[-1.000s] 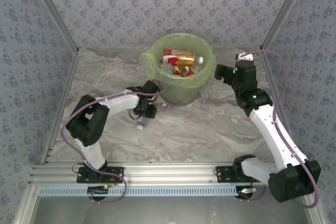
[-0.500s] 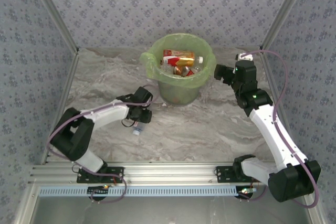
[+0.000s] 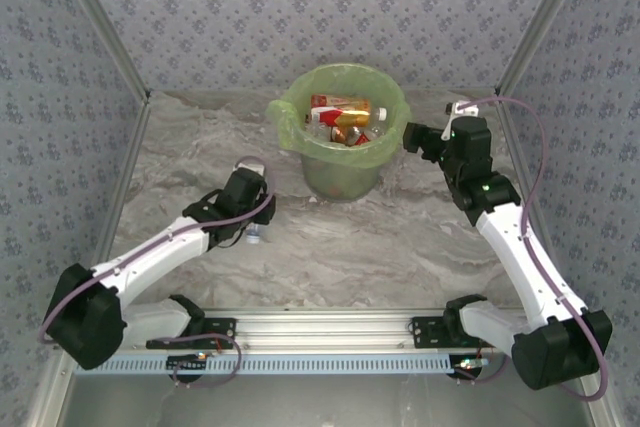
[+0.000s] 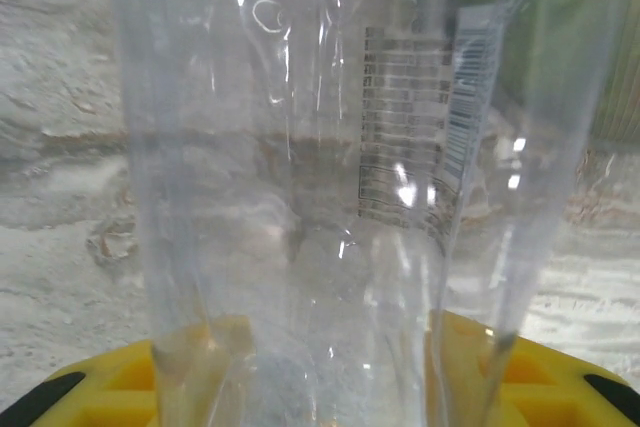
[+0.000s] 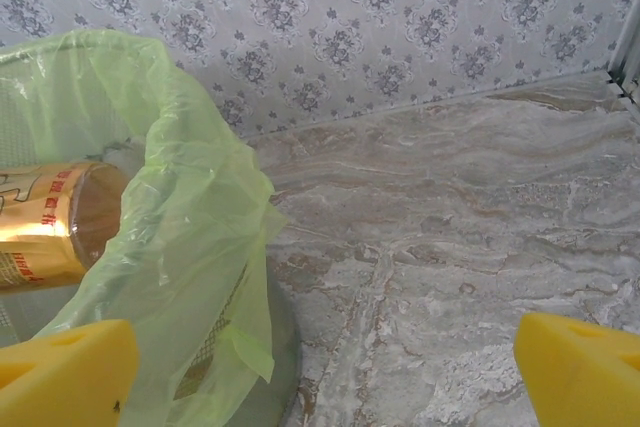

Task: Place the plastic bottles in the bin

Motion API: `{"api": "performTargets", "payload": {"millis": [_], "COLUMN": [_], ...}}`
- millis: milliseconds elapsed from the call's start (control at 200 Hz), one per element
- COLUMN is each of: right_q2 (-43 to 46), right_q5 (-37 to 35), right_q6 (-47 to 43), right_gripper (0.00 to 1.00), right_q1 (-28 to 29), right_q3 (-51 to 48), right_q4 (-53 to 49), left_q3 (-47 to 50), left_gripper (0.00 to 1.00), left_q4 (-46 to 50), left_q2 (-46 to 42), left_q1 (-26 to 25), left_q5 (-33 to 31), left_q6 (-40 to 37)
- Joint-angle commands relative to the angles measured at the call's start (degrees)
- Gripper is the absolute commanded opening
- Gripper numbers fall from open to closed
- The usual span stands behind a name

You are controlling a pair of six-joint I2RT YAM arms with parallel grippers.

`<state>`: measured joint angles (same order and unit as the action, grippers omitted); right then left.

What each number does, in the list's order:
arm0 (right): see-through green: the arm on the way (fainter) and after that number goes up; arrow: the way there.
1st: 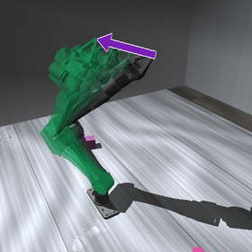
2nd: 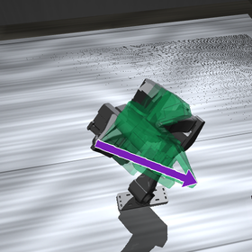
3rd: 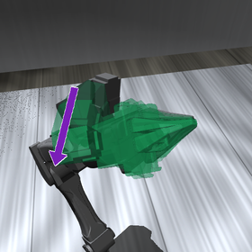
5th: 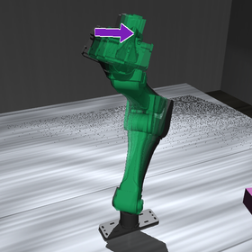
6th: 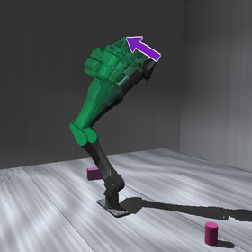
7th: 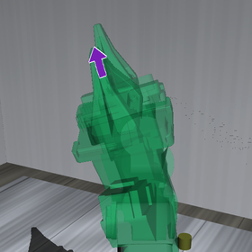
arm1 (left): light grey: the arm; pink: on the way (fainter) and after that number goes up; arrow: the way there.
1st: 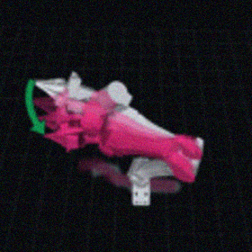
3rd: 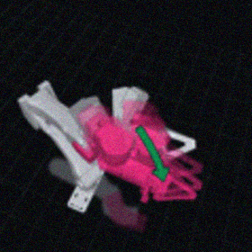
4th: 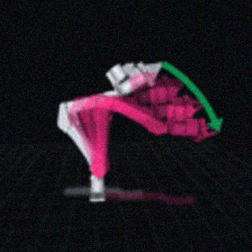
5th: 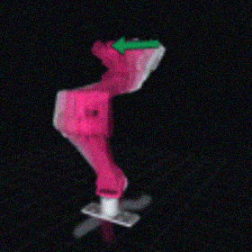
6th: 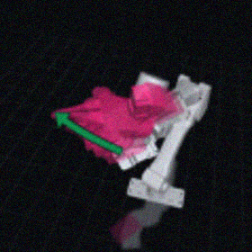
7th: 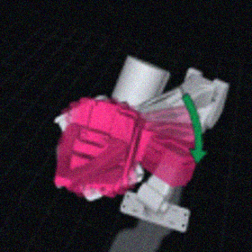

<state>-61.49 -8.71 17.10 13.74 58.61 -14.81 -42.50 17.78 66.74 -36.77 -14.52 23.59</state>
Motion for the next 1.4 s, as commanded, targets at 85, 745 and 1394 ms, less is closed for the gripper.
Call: {"api": "performTargets", "payload": {"millis": [85,745,1394], "right_q2": [2.1,3.1,5.6], "right_q5": [0.2,0.1,1.0], "right_q6": [-1.3,-2.7,-2.2], "right_gripper": [0.99,0.99,0.99], "right_q1": [-0.1,-0.2,-0.1], "right_q3": [-0.7,-1.5,-2.8], "right_q4": [1.0,1.5,-0.7], "left_q3": [-1.5,-18.1,-41.0], "left_gripper": [0.41,0.42,0.42], "left_q4": [-6.1,-27.5,-39.1], "left_q2": [-5.8,-5.6,22.0], "left_q1": [-0.2,-0.1,-0.4], "left_q5": [-4.2,5.9,26.1], "left_q6": [-0.4,-14.7,-11.9]}}
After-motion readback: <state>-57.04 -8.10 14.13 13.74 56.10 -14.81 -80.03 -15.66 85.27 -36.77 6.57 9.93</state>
